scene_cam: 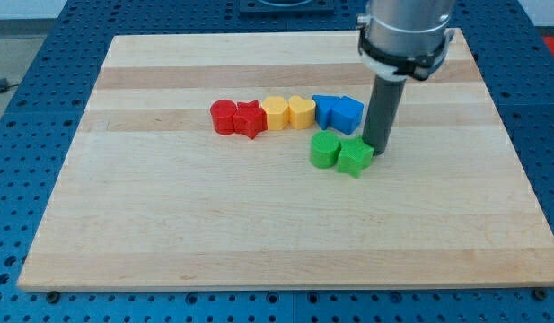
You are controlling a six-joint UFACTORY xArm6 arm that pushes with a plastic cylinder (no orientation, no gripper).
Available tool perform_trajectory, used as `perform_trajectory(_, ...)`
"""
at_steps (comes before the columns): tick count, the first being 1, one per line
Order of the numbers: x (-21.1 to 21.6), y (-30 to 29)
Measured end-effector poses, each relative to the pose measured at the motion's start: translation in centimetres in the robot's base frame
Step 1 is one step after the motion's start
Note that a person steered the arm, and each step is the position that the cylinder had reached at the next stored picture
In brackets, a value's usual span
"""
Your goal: Push the green star to the bottom center
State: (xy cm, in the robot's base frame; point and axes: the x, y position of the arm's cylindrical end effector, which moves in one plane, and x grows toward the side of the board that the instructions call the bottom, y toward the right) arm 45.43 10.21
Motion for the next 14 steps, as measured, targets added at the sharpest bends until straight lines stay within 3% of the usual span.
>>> perform_trajectory(4, 9.2, -9.2)
perform_trajectory(5, 9.2, -9.9)
perform_trajectory(7, 3.7, -11.0)
perform_trajectory(11, 4.9, -25.0)
perform_trajectory(14, 6.6, -15.7)
